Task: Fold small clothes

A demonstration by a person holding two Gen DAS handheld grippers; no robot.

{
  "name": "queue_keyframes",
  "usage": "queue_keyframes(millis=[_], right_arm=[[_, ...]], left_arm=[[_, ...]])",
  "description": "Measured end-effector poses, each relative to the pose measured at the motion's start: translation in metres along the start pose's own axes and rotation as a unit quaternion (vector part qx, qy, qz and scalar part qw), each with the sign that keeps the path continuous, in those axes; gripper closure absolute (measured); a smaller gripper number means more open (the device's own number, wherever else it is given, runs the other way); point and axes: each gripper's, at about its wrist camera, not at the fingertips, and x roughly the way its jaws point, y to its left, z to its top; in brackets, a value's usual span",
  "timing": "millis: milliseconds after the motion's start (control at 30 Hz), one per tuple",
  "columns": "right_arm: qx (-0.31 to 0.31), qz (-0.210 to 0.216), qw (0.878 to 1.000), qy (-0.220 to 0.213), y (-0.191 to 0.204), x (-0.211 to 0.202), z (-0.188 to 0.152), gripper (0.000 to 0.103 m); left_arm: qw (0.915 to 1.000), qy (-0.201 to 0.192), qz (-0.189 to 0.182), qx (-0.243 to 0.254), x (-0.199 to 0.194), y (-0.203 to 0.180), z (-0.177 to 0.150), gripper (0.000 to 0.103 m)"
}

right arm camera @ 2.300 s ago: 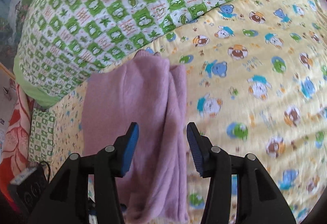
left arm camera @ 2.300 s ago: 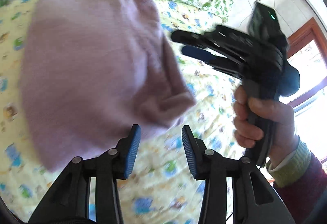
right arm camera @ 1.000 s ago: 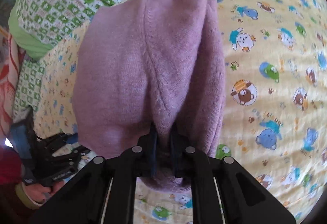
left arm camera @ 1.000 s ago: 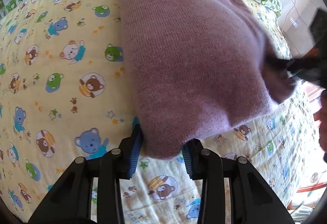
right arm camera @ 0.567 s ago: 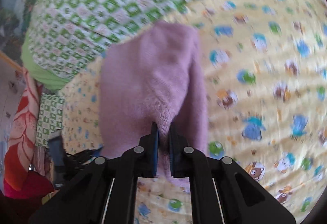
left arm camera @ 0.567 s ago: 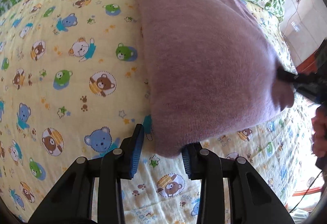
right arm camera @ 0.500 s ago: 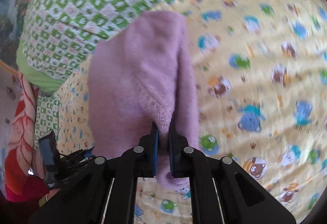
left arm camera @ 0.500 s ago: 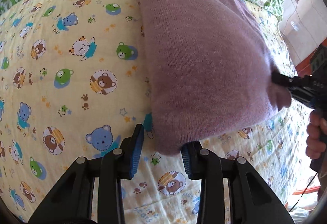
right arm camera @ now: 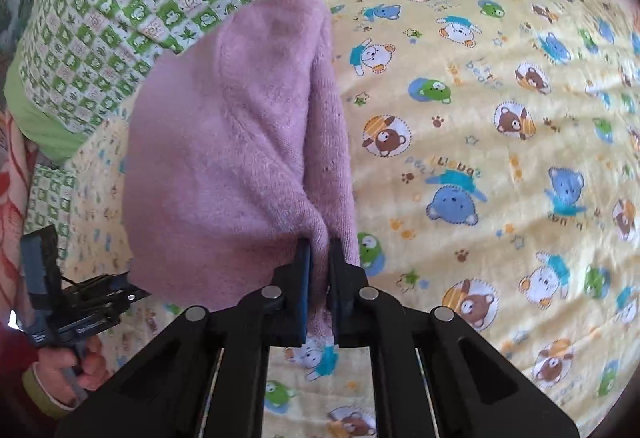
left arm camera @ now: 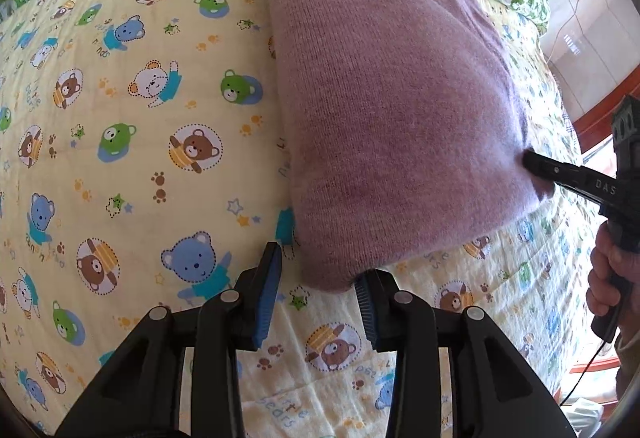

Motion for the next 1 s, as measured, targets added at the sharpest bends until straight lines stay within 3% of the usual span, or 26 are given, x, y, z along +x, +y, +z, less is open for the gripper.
queue_keyframes(millis=[200, 300, 333, 367, 433, 733, 800, 867, 1000], right_arm=[[0.007, 0.005, 1.0, 0.004, 0.009, -0.012, 0.009, 0.09], [0.02, 0.009, 1.0, -0.019, 0.008, -0.023, 0.019, 0.082], [0.024, 0.009, 0.999, -0.03, 0.009, -0.026, 0.025, 0.073], [0.027, 0.006, 0.999, -0.039, 0.01, -0.027, 0.031, 0.058], [0.025, -0.006, 0.998, -0.055, 0.015, -0.024, 0.043, 0.045], [0.01, -0.016, 0.997, -0.068, 0.022, 0.015, 0.089, 0.045], [0.011, -0.004, 0.998, -0.058, 0.017, 0.026, 0.097, 0.058], [0.013, 0.003, 0.999, -0.048, 0.014, 0.036, 0.103, 0.082], [0.017, -0.007, 0.998, -0.054, 0.0, 0.041, 0.113, 0.09]], left_arm=[[0.9993, 0.004, -0.037, 0.002, -0.025, 0.005, -0.011, 0.067], [0.9984, -0.017, -0.054, -0.003, -0.044, 0.007, -0.007, 0.063], [0.9983, -0.023, -0.053, -0.007, -0.048, 0.009, -0.004, 0.061], [0.9981, -0.03, -0.052, -0.014, -0.052, 0.011, 0.003, 0.059], [0.9971, -0.039, -0.059, -0.027, -0.054, 0.015, 0.017, 0.059], [0.9959, -0.056, -0.05, -0.05, -0.047, 0.027, 0.078, 0.053], [0.9958, -0.055, -0.049, -0.054, -0.042, 0.029, 0.087, 0.05], [0.9955, -0.052, -0.049, -0.062, -0.035, 0.029, 0.094, 0.049], [0.9945, -0.047, -0.054, -0.076, -0.02, 0.033, 0.108, 0.048]])
